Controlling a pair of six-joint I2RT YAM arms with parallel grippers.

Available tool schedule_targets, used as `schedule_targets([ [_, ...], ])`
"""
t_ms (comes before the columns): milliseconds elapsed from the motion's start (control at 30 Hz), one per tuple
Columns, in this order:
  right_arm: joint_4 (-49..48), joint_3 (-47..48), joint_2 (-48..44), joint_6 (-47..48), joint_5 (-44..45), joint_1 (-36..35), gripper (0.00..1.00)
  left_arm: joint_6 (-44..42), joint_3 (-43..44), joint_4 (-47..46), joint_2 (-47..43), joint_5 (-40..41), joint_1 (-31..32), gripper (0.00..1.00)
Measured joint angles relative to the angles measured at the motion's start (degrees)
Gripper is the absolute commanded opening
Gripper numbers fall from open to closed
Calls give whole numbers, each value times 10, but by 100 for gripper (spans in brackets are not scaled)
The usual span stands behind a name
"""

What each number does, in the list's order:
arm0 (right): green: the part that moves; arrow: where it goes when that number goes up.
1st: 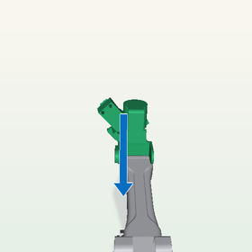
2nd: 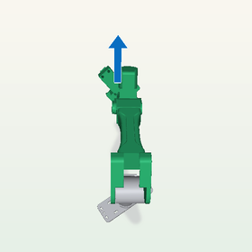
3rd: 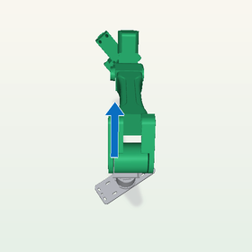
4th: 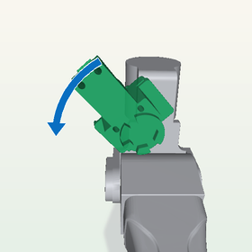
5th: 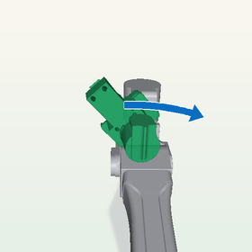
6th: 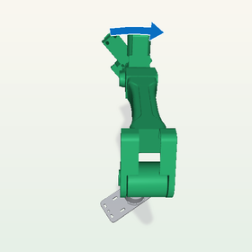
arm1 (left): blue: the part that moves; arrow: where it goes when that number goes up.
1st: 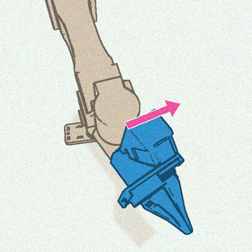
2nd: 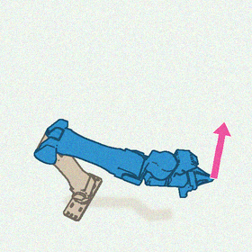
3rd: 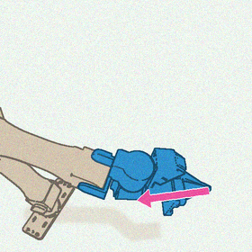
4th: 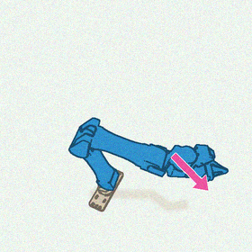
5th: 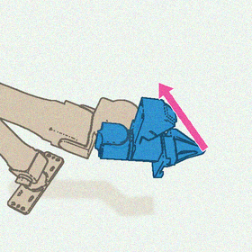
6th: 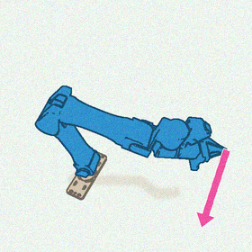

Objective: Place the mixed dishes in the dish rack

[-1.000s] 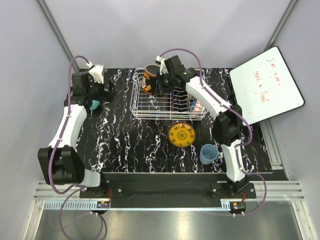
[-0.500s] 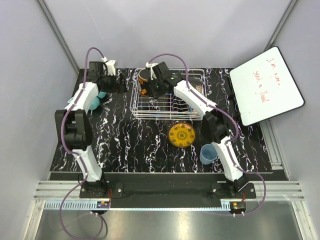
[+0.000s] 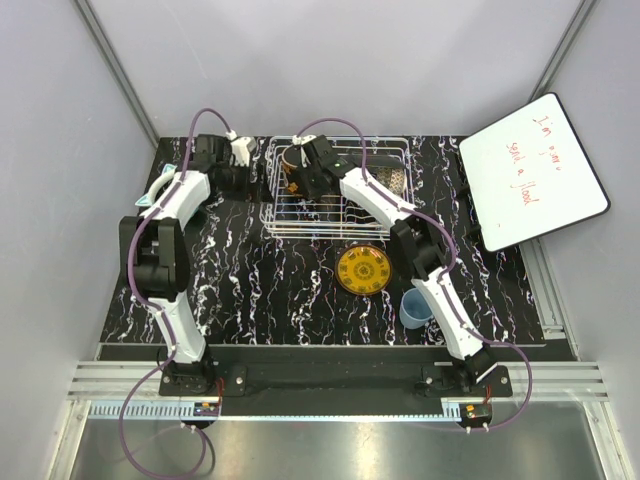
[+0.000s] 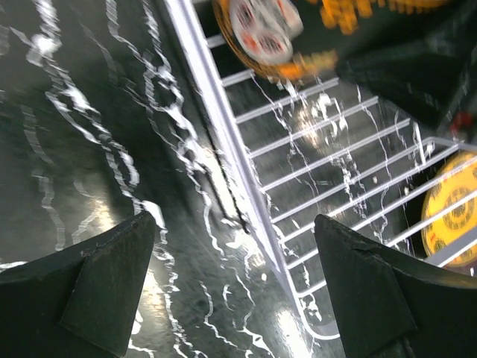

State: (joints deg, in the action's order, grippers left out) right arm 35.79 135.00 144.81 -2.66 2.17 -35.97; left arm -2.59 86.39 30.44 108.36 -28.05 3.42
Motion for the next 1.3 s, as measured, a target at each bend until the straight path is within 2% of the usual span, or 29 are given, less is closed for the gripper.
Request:
schedule_targets([
  [500, -32, 29, 32, -14, 1, 26, 0, -10, -63, 8, 0, -76, 5, 83],
  [833, -48, 33, 39, -23, -14, 25, 0, -14, -63, 17, -3, -128, 27, 81],
  [1300, -94, -9, 31, 0, 17, 2, 0, -52, -63, 78, -25, -150, 44, 81],
])
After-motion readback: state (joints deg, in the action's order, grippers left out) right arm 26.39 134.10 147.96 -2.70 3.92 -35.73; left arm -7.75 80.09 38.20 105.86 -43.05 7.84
